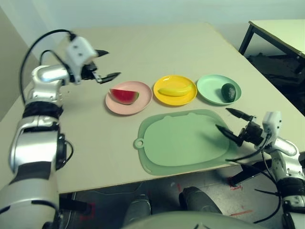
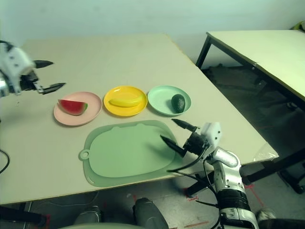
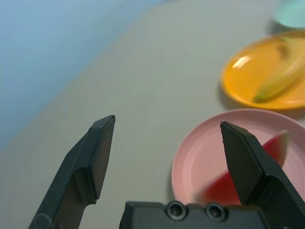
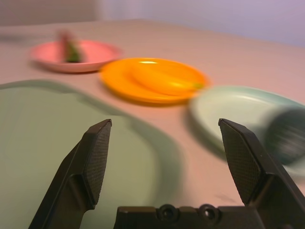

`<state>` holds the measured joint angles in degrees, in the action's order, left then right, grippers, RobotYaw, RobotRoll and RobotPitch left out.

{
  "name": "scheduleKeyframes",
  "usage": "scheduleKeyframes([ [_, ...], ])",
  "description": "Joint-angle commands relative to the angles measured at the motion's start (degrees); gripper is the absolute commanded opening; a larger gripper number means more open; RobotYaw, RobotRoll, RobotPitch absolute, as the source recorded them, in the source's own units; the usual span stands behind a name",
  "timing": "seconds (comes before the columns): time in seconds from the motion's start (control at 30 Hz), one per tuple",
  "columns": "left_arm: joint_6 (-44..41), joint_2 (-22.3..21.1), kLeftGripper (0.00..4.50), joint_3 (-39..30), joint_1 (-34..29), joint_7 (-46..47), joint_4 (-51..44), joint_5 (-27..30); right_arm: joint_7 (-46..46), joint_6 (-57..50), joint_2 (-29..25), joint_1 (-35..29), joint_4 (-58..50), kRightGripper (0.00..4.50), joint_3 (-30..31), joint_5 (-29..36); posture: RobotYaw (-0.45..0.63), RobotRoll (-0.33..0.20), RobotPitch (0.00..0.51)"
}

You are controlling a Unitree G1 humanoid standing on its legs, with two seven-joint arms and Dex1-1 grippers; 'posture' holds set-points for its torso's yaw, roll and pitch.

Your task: Place the fruits into color-matched plates.

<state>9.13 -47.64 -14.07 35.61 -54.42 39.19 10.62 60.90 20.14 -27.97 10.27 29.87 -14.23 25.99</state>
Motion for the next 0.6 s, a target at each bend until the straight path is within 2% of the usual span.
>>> scheduleKeyframes([
  [0.03, -9.7, 2.3, 4.48, -8.9, -13.4, 8.5, -15.2, 6.2, -6.8, 2.2, 0.4, 1.1, 4.7, 4.50, -4.5, -0.2, -0.03, 0.000, 0.029],
  [0.1, -12.3, 5.8, 4.48, -12.6, -21.9, 13.8, -22.8, 7.7, -9.2, 3.2, 0.4, 1.5, 7.2, 4.50, -6.0, -0.4, -0.02, 0.000, 0.034],
  [0.17, -13.1, 9.8, 4.48, -14.8, -27.6, 19.0, -27.8, 8.0, -9.6, 4.3, 0.2, 1.7, 9.5, 4.50, -6.5, -1.0, -0.01, 0.000, 0.038],
  [0.3, -8.5, 19.4, 4.48, -20.0, -32.3, 29.0, -25.5, 9.4, -10.2, 8.0, -0.3, 2.8, 15.2, 4.50, -6.6, -2.9, -0.01, 0.000, 0.045],
  [0.47, -3.3, 23.4, 4.48, -17.8, -35.8, 30.4, -19.7, 7.2, -10.7, 11.1, -0.8, 3.9, 20.5, 4.50, -7.2, -3.4, -0.01, 0.000, 0.053],
  [0.6, -1.8, 23.6, 4.48, -13.3, -37.0, 29.5, -19.1, 4.2, -11.0, 12.6, -1.8, 4.0, 23.0, 4.50, -8.3, -3.5, -0.03, 0.000, 0.060],
])
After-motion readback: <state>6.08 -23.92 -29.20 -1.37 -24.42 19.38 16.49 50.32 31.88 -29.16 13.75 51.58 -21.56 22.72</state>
